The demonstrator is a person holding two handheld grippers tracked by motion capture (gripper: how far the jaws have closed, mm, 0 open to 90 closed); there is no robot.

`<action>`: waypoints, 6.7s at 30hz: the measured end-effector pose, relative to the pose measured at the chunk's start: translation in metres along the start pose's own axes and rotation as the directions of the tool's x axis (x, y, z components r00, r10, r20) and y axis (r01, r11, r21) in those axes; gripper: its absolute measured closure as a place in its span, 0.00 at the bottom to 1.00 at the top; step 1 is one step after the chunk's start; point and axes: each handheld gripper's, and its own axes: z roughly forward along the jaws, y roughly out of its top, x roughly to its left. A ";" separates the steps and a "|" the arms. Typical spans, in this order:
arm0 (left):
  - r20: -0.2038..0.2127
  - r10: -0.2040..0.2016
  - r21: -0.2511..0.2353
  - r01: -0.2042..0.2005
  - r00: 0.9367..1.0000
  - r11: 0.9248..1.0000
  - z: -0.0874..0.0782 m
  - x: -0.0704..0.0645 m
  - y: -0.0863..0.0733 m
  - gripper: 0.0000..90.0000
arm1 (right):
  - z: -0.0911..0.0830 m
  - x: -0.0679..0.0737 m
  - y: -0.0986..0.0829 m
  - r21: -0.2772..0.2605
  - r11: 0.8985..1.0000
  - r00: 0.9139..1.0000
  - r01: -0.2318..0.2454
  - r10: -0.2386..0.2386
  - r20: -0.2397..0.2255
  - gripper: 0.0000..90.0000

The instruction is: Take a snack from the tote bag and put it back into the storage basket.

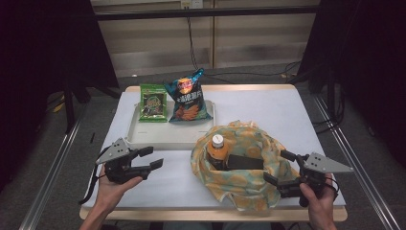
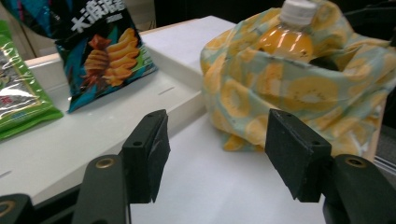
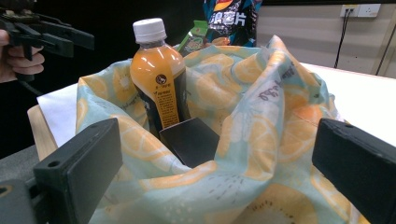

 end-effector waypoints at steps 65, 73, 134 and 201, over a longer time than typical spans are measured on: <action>0.297 0.152 0.038 -0.171 0.943 0.985 0.152 -0.041 0.047 0.33 | 0.021 -0.006 0.002 0.051 0.999 0.999 0.018 -0.015 -0.050 0.16; 0.307 0.164 0.046 -0.186 0.938 0.981 0.160 -0.040 0.047 0.32 | 0.021 -0.006 0.001 0.049 0.999 0.999 0.014 -0.011 -0.050 0.16; 0.271 0.088 -0.033 -0.082 0.959 0.996 0.131 -0.038 0.107 0.35 | 0.019 -0.005 0.001 0.046 0.999 0.999 0.016 -0.014 -0.037 0.08; -0.077 -0.050 0.013 0.052 0.996 0.999 0.166 0.048 0.073 0.35 | 0.020 -0.007 -0.003 0.052 0.998 0.999 0.019 -0.017 -0.037 0.05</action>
